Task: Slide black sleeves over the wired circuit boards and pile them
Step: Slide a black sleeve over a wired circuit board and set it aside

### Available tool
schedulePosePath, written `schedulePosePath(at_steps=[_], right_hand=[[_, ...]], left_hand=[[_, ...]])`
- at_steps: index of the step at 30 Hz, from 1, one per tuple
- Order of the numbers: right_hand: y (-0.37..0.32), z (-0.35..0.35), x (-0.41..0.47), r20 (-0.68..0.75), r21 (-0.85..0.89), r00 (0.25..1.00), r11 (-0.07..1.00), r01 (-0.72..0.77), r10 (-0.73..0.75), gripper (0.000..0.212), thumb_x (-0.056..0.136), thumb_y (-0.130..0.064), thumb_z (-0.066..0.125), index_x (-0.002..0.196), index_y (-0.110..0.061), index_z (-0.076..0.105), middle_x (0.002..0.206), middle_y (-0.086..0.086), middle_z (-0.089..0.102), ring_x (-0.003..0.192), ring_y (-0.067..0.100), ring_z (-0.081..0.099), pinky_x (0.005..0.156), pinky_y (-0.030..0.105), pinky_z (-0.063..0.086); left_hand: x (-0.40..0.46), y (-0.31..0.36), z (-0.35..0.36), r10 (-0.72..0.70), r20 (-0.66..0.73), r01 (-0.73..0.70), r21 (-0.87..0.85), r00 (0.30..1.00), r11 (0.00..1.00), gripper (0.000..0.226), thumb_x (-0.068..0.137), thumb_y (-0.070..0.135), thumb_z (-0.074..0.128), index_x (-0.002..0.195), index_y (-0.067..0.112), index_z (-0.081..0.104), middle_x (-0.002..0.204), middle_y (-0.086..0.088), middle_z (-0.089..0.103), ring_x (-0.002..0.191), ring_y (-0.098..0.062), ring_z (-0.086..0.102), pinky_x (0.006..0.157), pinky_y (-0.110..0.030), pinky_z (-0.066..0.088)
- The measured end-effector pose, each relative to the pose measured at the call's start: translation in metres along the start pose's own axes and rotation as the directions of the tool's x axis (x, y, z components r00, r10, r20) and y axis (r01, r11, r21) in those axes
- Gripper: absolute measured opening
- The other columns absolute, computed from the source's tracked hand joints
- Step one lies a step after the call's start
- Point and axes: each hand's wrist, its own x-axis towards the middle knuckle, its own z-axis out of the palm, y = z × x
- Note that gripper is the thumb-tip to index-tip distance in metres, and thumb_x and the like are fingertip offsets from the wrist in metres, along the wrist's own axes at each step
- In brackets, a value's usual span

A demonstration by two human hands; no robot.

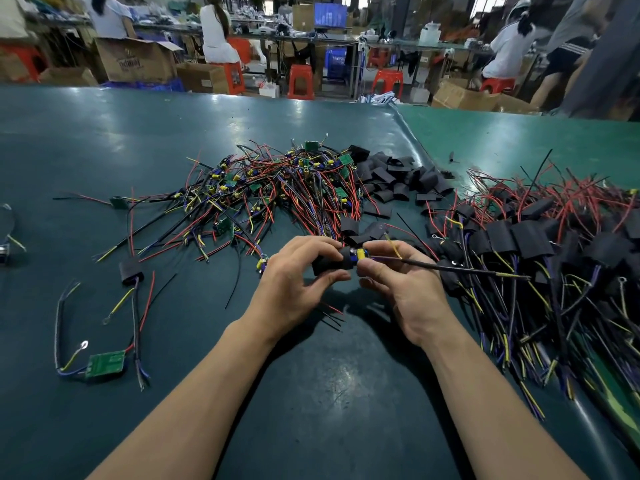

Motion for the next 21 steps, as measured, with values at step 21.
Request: schedulePosePath(at_steps=[21], right_hand=[[0.0023,0.0053,0.0013,-0.048,0.15,0.995,0.985,-0.084,0.092,0.007,0.06,-0.01,0.078,0.068,-0.012,0.078,0.071,0.006,0.073,0.061,0.015,0.066,0.058,0.021,0.054]], left_hand=[[0.0029,0.0048,0.0045,0.185,-0.01,-0.181,0.139,0.983,0.973,0.011,0.083,0.01,0.079,0.083,0.001,0.073,0.104,-0.009,0.072,0.096,-0.028,0.066,0.082,-0.039,0.054]])
